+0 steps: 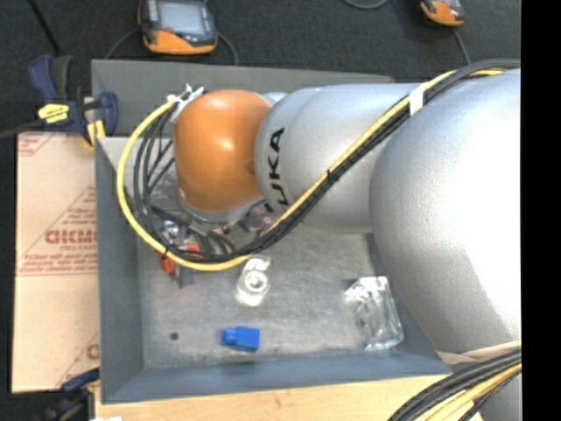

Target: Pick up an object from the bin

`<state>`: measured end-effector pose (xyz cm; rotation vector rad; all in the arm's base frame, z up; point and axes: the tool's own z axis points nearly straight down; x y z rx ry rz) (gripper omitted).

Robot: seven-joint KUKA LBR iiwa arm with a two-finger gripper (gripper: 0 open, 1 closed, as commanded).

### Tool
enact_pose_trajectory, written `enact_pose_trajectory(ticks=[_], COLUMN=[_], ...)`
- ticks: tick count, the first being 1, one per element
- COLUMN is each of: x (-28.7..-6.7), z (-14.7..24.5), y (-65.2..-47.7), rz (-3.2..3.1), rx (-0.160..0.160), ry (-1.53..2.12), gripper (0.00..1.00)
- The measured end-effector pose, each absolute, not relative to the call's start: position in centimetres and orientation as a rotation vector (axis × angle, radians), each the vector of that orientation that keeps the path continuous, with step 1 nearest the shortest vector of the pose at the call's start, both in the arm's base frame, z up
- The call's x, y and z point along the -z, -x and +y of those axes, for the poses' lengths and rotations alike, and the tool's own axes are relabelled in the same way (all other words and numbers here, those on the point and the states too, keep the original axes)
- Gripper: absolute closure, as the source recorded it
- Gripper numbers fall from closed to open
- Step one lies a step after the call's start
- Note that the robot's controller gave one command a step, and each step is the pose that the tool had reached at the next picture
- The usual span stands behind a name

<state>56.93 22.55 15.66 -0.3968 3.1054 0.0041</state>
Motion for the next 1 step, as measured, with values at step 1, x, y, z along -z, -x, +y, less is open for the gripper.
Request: enact_pose_trajectory(ticks=[1], x=[-24.47], z=[21.7], y=[-57.7], rz=[3.106], rx=[-0.003], ry=[0.375], gripper=[1.0])
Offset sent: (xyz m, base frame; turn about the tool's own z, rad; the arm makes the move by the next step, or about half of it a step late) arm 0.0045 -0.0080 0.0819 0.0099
